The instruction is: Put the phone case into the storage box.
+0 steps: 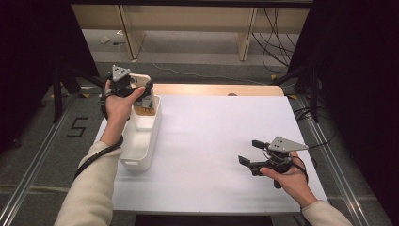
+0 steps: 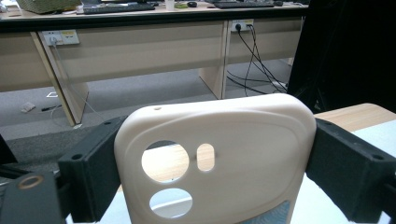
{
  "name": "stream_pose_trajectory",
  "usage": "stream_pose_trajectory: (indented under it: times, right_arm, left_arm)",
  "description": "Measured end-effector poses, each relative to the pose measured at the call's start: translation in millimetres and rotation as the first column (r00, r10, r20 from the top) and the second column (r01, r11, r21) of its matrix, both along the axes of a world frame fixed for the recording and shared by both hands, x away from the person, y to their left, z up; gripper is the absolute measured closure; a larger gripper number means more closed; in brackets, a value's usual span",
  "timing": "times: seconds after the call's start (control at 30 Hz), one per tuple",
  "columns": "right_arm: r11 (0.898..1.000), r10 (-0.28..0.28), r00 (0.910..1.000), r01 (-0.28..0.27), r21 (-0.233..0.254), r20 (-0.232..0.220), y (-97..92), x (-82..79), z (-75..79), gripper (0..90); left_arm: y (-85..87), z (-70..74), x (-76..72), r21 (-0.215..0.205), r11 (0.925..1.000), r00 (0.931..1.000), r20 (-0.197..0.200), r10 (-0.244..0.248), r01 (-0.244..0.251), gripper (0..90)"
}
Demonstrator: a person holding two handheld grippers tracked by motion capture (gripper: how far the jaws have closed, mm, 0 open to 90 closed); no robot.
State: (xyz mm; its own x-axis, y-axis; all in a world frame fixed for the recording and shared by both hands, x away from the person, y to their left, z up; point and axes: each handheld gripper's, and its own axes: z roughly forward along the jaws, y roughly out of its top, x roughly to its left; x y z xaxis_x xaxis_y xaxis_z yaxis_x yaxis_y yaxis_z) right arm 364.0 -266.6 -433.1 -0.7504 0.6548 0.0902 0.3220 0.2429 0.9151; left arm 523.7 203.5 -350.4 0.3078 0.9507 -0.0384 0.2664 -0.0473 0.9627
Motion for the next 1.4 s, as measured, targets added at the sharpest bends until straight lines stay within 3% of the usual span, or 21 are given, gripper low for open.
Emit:
stream_pose_trajectory:
  times: [1.4]
  right_arm:
    - [1.0, 0.001, 1.0, -0.001, 0.0, -0.001, -0.1, 0.1, -0.4, 15.4]
  left_arm:
    - [-5.0, -0.7, 15.2, 0.015, 0.9999, 0.9998, -0.02, -0.004, 0.004, 10.7]
